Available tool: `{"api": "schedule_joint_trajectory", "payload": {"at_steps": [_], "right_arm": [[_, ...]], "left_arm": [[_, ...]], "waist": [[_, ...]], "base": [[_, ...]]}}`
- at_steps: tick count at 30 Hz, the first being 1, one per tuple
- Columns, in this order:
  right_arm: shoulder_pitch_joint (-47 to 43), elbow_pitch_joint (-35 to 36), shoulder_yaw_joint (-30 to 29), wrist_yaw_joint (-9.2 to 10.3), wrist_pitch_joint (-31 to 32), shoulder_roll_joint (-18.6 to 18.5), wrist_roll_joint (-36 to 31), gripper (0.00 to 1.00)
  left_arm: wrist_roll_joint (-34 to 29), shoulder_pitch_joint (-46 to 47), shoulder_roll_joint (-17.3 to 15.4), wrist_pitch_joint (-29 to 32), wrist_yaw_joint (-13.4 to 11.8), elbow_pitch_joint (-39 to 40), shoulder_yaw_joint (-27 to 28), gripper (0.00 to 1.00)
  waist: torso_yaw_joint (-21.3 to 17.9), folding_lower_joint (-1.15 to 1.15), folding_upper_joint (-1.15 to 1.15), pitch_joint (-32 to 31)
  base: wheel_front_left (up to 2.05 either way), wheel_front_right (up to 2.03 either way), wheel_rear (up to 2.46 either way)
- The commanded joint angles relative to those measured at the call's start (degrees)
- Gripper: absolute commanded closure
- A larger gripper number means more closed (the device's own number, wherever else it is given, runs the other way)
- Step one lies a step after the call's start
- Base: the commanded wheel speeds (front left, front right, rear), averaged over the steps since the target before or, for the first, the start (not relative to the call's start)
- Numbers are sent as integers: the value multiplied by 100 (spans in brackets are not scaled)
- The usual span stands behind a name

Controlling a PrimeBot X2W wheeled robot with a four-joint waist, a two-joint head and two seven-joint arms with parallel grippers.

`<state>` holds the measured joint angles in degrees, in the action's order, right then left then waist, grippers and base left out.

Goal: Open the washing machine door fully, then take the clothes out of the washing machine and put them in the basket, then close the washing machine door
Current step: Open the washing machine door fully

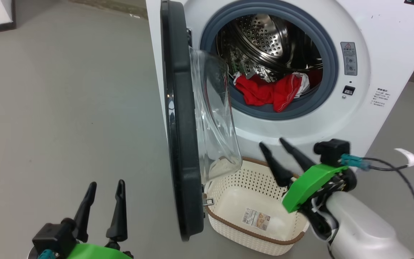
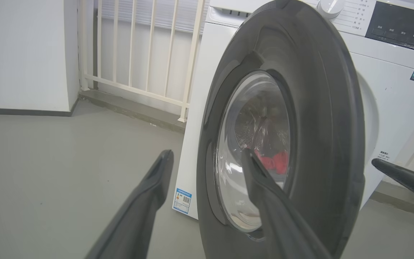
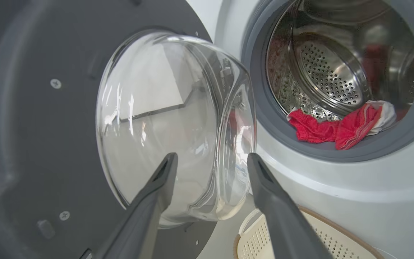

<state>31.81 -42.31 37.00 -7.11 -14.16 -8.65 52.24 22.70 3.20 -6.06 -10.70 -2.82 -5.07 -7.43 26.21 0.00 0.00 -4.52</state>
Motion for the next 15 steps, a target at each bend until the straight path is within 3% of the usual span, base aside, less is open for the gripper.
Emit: {"api": "schedule_joint_trajectory", "payload": {"at_steps": [1, 8, 12, 15], "right_arm": [[-85, 191, -279, -37, -81, 59, -311, 0], [-843, 1010, -1870, -37, -83, 461, -2263, 0], [-1204, 1533, -2335, -37, -83, 558, -3005, 0], [-1469, 1955, -2508, -37, -83, 573, -3172, 0]], "left_arm": [[8, 94, -74, -43, -59, 154, 179, 0], [9, 126, -61, -108, -88, 123, 159, 0], [12, 146, -59, -144, -100, 107, 156, 0], [10, 163, -56, -169, -104, 91, 143, 0]], "waist": [[-18, 0, 0, 18], [-44, 0, 0, 30], [-55, 0, 0, 36], [-52, 0, 0, 37]], "base": [[0, 0, 0], [0, 0, 0], [0, 0, 0], [0, 0, 0]]}}
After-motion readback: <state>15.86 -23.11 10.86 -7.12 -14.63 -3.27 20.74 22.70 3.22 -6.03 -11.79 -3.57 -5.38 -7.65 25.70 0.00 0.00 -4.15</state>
